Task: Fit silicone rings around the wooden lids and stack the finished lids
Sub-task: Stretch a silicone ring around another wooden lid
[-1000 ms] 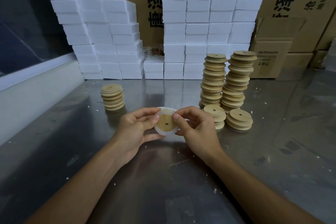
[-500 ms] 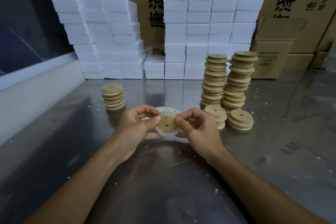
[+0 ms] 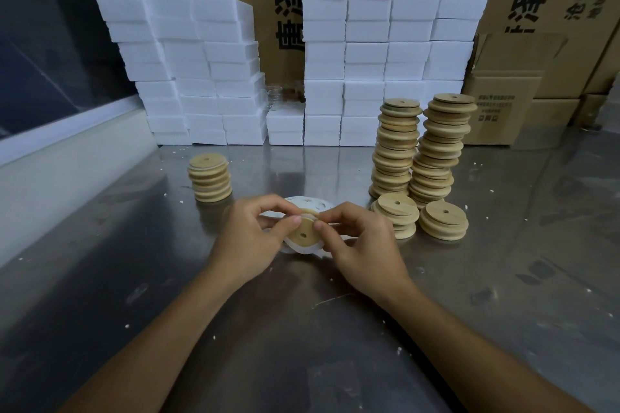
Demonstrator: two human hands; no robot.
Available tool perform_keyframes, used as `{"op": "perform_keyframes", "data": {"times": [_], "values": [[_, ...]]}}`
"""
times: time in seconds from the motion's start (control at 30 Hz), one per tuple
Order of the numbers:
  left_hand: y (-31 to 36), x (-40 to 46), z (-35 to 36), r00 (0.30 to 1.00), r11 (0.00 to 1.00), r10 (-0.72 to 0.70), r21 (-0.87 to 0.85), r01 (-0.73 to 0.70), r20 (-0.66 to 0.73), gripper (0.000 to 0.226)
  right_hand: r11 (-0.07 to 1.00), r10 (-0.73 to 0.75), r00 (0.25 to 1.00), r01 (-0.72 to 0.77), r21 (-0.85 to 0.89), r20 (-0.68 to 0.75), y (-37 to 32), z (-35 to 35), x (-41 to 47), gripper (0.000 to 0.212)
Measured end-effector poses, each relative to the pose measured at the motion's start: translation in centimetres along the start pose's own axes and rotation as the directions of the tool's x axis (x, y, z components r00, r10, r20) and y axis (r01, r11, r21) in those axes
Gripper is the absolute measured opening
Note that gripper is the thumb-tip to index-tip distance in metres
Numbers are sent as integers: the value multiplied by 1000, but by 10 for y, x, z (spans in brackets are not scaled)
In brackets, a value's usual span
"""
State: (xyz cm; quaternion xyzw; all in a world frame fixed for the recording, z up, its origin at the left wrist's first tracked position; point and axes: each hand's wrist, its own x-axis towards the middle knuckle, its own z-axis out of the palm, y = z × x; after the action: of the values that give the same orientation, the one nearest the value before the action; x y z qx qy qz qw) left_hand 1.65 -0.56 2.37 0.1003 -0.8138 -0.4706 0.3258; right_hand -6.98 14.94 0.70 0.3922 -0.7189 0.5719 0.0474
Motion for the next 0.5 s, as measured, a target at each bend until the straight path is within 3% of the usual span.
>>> {"op": "perform_keyframes", "data": {"times": [0.3,0.5], "values": [[2,3,-9,992,994,-111,11,111,54,19,999,35,999,-35,38,4,1,-1,2,3],[-1,3,-15,988,985,-145,-81,150,61,16,978,151,985,-160,130,78,1,-6,6,5]]}}
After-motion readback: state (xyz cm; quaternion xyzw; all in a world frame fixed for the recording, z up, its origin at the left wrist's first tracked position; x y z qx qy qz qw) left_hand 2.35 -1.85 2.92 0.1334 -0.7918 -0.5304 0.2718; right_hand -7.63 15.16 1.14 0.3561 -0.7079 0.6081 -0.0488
